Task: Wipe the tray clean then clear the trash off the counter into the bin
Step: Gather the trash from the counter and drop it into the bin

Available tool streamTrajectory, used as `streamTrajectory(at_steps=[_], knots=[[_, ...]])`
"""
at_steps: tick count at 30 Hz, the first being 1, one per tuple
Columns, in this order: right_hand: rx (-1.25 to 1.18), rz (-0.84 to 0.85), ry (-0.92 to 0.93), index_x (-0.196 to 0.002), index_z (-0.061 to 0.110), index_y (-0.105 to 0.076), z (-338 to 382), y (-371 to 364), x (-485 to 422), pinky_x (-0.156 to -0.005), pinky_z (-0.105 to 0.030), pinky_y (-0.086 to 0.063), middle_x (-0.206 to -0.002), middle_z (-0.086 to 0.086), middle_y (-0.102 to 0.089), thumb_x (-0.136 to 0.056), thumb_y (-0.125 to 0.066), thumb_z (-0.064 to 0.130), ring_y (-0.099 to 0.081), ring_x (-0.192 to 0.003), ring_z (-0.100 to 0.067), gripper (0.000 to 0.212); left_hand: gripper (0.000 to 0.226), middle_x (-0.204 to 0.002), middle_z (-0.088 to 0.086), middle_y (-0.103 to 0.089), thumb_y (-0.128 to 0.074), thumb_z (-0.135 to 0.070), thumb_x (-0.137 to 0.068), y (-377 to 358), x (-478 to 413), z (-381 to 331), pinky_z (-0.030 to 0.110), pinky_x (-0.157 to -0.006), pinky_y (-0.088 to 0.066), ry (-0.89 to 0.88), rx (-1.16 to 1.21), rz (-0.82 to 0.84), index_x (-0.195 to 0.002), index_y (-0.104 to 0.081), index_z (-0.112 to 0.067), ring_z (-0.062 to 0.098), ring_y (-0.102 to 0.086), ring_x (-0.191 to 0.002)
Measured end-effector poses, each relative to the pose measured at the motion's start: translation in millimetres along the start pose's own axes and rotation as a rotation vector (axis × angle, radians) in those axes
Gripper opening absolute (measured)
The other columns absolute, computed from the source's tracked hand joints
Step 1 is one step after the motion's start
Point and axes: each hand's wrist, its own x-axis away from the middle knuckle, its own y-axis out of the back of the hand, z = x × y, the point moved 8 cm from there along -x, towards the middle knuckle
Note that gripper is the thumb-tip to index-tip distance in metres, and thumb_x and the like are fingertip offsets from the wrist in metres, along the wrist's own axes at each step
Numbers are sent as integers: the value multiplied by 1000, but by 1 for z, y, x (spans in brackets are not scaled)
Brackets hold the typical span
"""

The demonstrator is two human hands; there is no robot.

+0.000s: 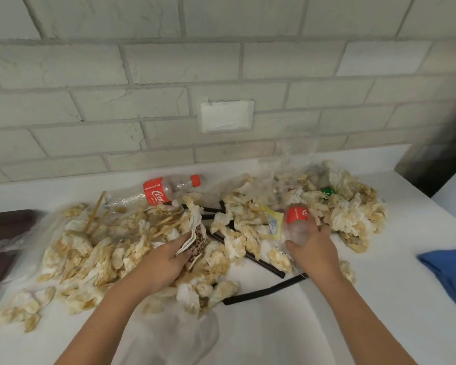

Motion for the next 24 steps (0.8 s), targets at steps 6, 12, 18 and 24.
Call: streamTrajectory(at_steps=[6,12,18,24], knots=[[27,84,74,-145,25,-30,7,10,14,-72,-27,-40,-125,-6,-46,-85,-54,57,-56,-106,-25,72,35,-97,-8,-58,-41,-21,-99,18,-6,0,19,-64,-34,36,220,-132,-133,-45,-31,16,-50,-85],[49,183,-8,-132,19,-42,2,16,6,-63,-27,-42,-106,-2,-61,-73,-54,74,-61,-91,-20,81,35,-127,5,-54,-41,-17,-99,23,1,-19,32,-87,-36,-22,223,-238,-133,-48,-18,25,-49,-113],[79,188,-30,-138,22,-39,3,30,16,-70,-26,-45,-106,-2,-63,-80,-61,44,-57,-87,-19,66,55,-152,5,-29,-36,-32,-95,40,20,-49,44,-116,-18,-94,157,-444,-148,-27,-19,25,-20,-142],[-8,77,24,-131,26,-51,-6,114,39,-78,-25,-39,-124,-2,-58,-79,-63,43,-57,-105,-21,55,56,-131,-13,-38,-39,-11,-98,46,56,-83,26,-94,-25,-155,615,-517,-148,-21,-30,8,-34,-123]])
